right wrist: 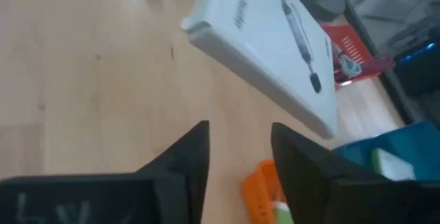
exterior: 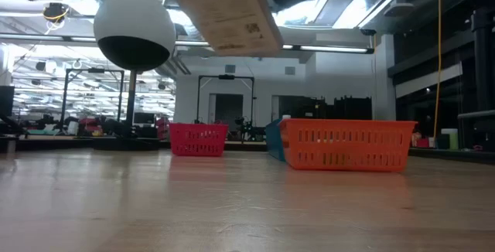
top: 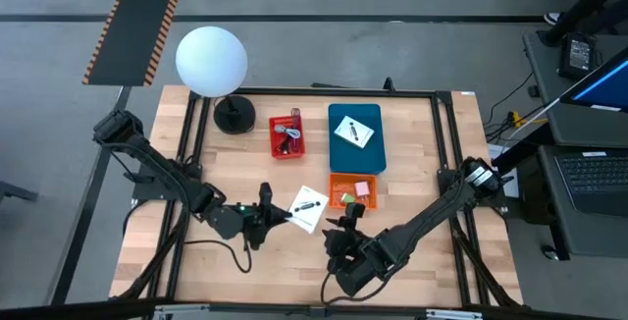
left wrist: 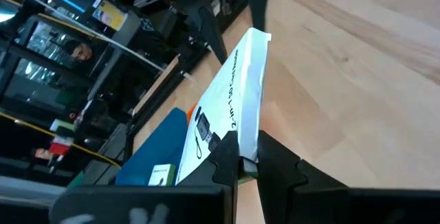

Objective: Pick and place items into bin
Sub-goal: Put the white card reader box into the blue bin

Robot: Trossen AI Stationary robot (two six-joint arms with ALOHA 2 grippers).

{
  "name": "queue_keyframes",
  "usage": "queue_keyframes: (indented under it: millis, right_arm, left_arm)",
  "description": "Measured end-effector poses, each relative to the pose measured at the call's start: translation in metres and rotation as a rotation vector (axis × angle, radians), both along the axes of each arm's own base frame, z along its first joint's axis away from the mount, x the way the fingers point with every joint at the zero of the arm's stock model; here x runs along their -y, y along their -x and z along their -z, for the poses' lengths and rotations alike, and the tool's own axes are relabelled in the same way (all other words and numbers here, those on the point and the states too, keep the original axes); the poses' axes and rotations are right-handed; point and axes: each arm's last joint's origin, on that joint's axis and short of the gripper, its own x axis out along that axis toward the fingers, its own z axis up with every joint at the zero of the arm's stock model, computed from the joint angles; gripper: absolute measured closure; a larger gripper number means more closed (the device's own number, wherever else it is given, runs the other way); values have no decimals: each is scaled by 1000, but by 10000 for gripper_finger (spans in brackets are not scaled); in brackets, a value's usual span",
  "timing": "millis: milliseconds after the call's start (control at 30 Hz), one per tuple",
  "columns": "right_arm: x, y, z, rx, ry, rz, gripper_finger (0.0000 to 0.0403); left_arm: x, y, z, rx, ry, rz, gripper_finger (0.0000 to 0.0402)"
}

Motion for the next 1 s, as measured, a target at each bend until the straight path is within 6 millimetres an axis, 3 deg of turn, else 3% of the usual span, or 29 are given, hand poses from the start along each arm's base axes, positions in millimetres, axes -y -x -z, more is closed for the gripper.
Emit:
queue_keyframes:
  millis: [300,567,800,1000]
  right_arm:
    - [13,-9,-1,-41,83,-25,197]
    - [26,-19,-2,-35,107,-6,192]
    - [30,-24,-3,-44,124,-30,223]
    - [29,-25,-3,-43,131,-41,308]
  left_arm:
    - [-16,-10,1,-27,13,0,377]
    - [-22,-15,-1,-17,65,25,377]
    - [-22,-16,-1,-8,56,26,377]
    - [-22,-15,-1,-4,103,9,369]
